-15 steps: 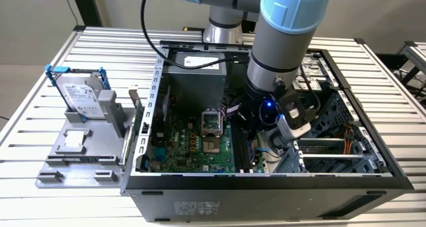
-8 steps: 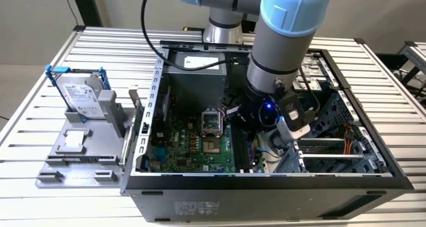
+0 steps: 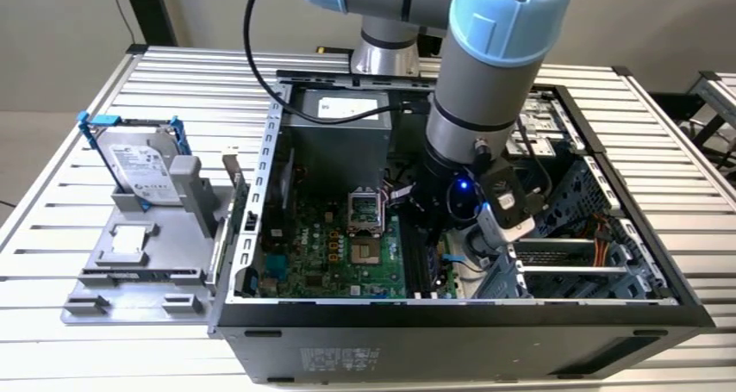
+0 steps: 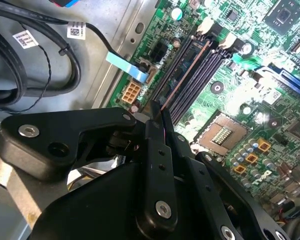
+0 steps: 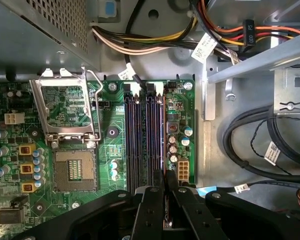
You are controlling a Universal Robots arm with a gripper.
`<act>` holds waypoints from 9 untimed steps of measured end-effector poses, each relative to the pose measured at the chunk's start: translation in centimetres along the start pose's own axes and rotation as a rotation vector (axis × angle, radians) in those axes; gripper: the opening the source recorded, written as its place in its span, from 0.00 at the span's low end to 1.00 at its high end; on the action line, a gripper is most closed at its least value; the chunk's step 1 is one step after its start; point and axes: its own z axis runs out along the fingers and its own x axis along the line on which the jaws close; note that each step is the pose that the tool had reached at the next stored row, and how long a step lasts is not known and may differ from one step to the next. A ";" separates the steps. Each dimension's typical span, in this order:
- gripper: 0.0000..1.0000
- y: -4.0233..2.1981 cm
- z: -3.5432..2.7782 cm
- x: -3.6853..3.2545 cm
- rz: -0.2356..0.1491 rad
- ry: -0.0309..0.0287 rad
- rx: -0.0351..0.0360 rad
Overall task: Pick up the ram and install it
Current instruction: 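Insert the ram into the slot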
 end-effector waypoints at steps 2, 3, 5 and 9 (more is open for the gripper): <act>0.00 0.00 0.02 0.00 0.000 0.0002 -0.0003; 0.00 -0.03 0.04 -0.01 0.000 0.0007 -0.0006; 0.00 -0.03 0.04 -0.01 0.000 0.0019 -0.0005; 0.00 -0.04 0.02 -0.01 0.000 0.0044 0.0000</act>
